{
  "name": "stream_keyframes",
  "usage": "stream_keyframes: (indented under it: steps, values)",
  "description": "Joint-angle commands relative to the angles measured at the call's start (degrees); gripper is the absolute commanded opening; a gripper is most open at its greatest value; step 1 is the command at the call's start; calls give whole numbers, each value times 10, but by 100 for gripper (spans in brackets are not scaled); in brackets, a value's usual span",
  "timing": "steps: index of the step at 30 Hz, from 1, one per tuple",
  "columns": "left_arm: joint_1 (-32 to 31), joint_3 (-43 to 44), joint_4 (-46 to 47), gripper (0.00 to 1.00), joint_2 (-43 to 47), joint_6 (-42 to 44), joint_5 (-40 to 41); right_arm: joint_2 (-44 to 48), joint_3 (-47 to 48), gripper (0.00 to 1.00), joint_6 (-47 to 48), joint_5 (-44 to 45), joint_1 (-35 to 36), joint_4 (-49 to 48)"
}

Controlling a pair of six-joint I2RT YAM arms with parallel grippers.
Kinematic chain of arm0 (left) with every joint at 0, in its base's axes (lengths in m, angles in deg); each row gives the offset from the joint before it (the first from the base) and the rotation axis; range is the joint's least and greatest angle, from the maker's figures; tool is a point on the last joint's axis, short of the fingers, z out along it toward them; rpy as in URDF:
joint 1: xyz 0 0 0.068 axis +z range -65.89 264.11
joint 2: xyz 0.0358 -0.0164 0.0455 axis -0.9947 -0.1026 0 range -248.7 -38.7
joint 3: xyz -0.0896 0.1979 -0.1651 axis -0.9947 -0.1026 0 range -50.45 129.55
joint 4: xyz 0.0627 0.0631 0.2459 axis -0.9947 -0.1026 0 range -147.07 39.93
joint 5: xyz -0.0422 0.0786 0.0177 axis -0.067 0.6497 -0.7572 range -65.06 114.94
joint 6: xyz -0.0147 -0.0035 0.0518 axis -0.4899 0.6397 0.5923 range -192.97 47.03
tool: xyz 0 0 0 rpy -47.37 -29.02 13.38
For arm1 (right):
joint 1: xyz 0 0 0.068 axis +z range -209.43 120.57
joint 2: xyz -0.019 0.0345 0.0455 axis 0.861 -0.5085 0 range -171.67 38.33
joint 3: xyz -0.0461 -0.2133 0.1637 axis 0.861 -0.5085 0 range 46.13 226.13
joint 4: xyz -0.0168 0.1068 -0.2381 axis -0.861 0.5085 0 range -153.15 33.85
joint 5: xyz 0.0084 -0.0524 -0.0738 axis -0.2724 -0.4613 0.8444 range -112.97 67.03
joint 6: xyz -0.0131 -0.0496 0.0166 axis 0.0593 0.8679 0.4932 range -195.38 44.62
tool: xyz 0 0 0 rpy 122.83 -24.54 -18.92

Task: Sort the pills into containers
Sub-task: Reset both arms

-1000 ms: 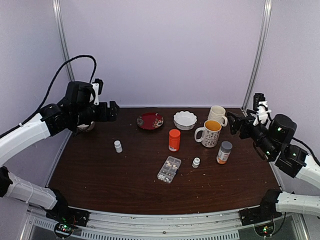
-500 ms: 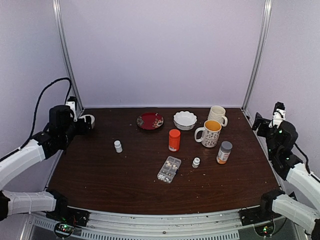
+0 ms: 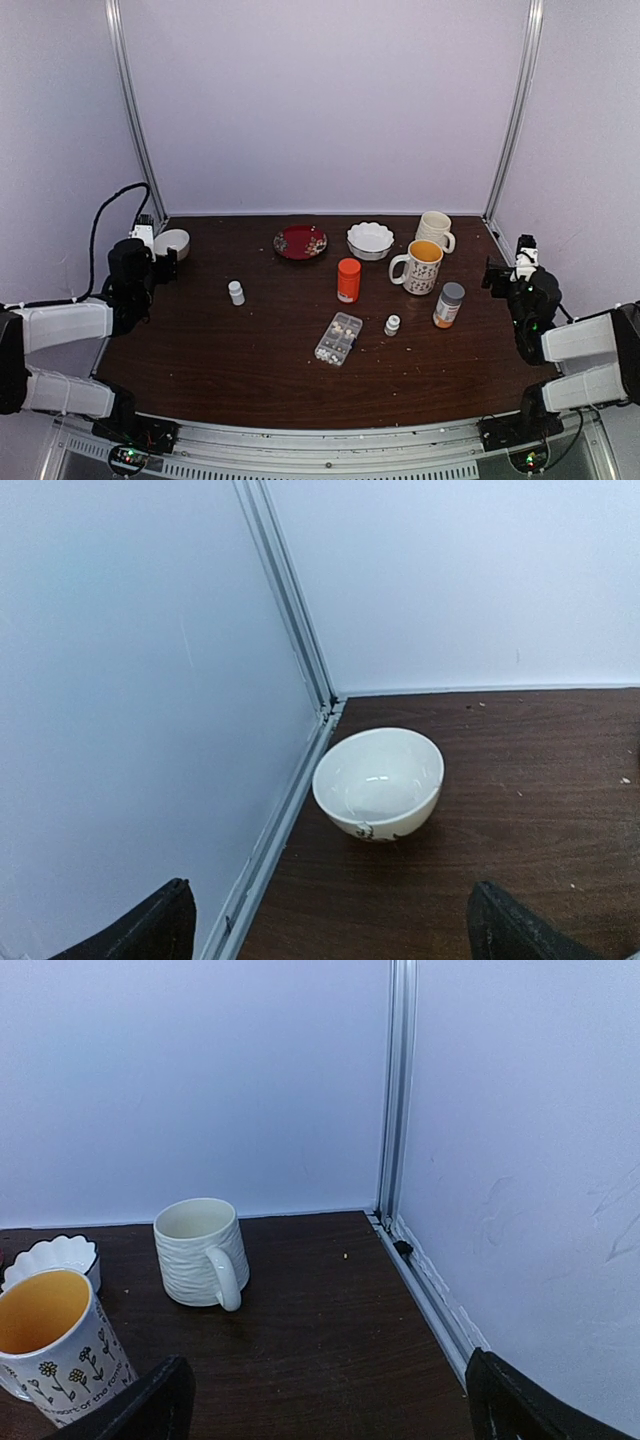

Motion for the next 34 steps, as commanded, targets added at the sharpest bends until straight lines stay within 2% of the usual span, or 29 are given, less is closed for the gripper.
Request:
stream_keyframes:
  steps: [1,2,3,5,7,11,14,16,19,34]
  values:
    - [48,-8,102,98,-12,19,-23,-93,1,99,2,-16,-5,-150]
    - [57,-12,101,98,-15,23,-28,-120,8,100,4,-16,-6,-172]
    - [63,-16,110,97,-18,30,-28,-118,26,100,2,-12,-6,-150]
    - [77,-29,142,98,-33,39,-37,-100,69,100,-1,-11,-7,-27]
    - [96,-38,172,98,-54,35,-78,-111,59,100,-1,-12,-13,-60]
    - [112,-65,292,97,-122,40,-103,-111,61,100,-14,1,-13,-57]
    - [142,-80,356,98,-163,25,-151,-110,61,100,-14,0,-13,-57]
    - [143,-65,303,97,-155,25,-184,-109,62,100,-13,0,-13,-53]
    - [143,-70,316,98,-155,43,-221,-110,63,100,-14,0,-13,-54]
    - [143,-70,323,97,-159,44,-225,-110,63,100,-13,-2,-13,-53]
